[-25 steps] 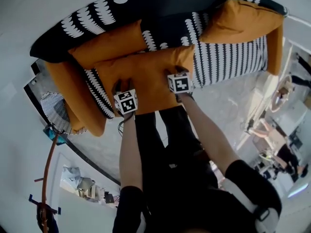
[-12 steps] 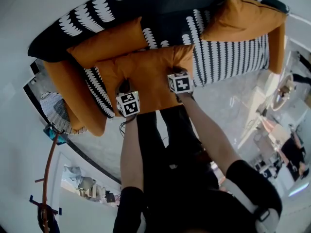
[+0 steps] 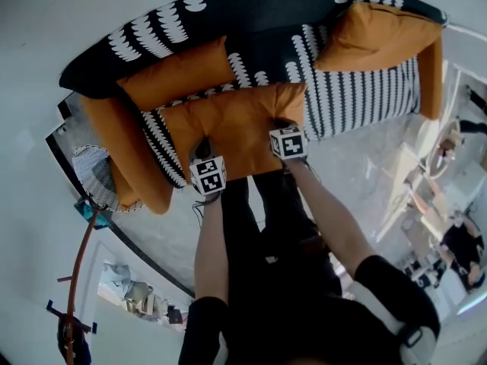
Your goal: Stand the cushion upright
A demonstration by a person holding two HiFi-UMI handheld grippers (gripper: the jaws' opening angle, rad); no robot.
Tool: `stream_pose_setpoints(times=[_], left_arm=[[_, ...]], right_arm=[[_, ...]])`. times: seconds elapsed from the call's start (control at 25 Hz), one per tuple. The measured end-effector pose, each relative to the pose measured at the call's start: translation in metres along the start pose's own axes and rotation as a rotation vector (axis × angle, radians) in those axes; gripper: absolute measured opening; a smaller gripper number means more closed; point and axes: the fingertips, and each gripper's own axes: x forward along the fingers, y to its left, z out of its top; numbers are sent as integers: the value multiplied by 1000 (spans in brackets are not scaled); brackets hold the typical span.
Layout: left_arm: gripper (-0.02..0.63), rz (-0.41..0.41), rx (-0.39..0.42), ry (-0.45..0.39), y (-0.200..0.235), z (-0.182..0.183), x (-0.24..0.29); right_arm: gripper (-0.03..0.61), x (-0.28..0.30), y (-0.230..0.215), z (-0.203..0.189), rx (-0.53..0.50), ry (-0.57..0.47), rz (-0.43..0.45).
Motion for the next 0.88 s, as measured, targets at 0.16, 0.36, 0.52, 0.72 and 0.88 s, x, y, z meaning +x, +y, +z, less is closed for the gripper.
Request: stream_pose_setpoints(times=[0.16, 0.36, 0.52, 0.72, 0.88], left_arm=[[3, -13, 3, -10, -6, -4, -18], [3, -13, 5, -24, -12, -13, -42], [2, -6, 6, -43, -19, -17, -63], [2, -9, 14, -78, -29, -12, -93], [2, -3, 6, -116, -31, 4, -110]], right_arm=[[2, -15, -1, -9, -6, -5, 10], [0, -35, 7, -19, -27, -24, 37], [0, -53, 13, -27, -35, -38, 54], [0, -78, 12, -25, -50, -83, 57], [0, -97, 15, -1, -64, -145, 68]])
